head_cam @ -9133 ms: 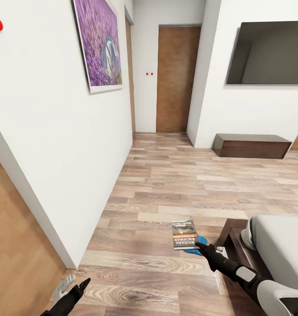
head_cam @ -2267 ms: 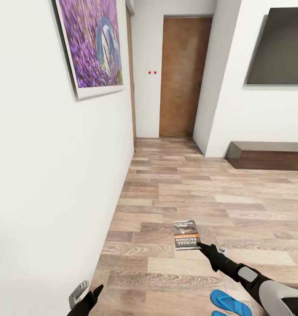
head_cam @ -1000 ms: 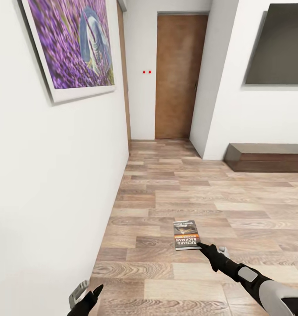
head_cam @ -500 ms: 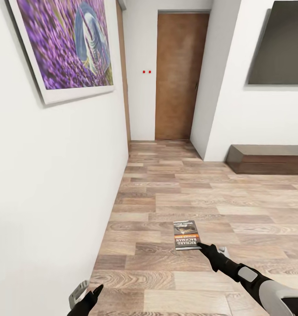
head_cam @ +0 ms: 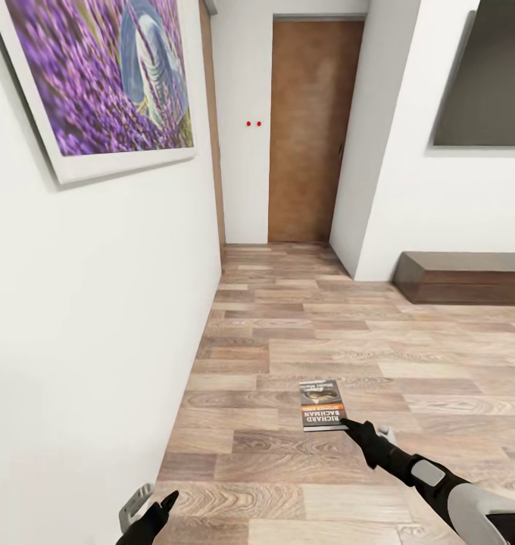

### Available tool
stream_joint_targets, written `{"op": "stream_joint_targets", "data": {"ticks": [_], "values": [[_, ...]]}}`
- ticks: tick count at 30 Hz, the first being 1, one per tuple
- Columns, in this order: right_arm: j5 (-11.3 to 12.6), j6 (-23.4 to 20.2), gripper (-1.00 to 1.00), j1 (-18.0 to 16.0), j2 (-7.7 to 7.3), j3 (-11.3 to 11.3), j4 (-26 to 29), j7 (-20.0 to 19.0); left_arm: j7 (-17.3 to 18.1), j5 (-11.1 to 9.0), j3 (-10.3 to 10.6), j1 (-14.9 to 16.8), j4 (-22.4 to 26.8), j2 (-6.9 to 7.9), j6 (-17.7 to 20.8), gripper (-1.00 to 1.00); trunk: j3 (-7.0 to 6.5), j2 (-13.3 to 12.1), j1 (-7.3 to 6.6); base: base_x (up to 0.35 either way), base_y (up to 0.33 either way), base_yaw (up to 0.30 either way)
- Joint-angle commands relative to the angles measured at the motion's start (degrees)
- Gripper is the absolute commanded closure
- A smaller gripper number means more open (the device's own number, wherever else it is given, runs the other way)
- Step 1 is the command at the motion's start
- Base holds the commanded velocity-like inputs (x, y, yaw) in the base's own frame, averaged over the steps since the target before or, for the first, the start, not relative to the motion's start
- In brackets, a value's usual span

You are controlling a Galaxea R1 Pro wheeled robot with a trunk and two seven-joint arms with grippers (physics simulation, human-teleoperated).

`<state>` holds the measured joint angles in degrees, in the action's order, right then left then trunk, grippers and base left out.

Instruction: In the bedroom, move the book from the bed onto either nightstand, and place the two sandals side by side next to the bed.

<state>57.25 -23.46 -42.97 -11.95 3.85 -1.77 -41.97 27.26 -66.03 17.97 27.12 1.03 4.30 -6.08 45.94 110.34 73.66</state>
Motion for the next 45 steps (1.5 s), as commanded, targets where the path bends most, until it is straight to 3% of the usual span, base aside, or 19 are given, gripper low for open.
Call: {"op": "stream_joint_targets", "data": {"ticks": [1, 45], "values": [[0.76, -0.45, 1.00, -0.10, -0.01, 0.10, -0.16, -0.30, 0.16, -0.32, 0.48, 0.04, -0.06, 0.00, -0.25, -1.00, 0.05, 0.02, 0.01, 0.158, 0.000, 0.000], [0.83, -0.45, 1.00, -0.10, -0.01, 0.10, -0.16, -0.23, 0.16, -0.32, 0.48, 0.04, -0.06, 0.00, -0.25, -1.00, 0.05, 0.02, 0.01, 0.158, 0.000, 0.000]]}}
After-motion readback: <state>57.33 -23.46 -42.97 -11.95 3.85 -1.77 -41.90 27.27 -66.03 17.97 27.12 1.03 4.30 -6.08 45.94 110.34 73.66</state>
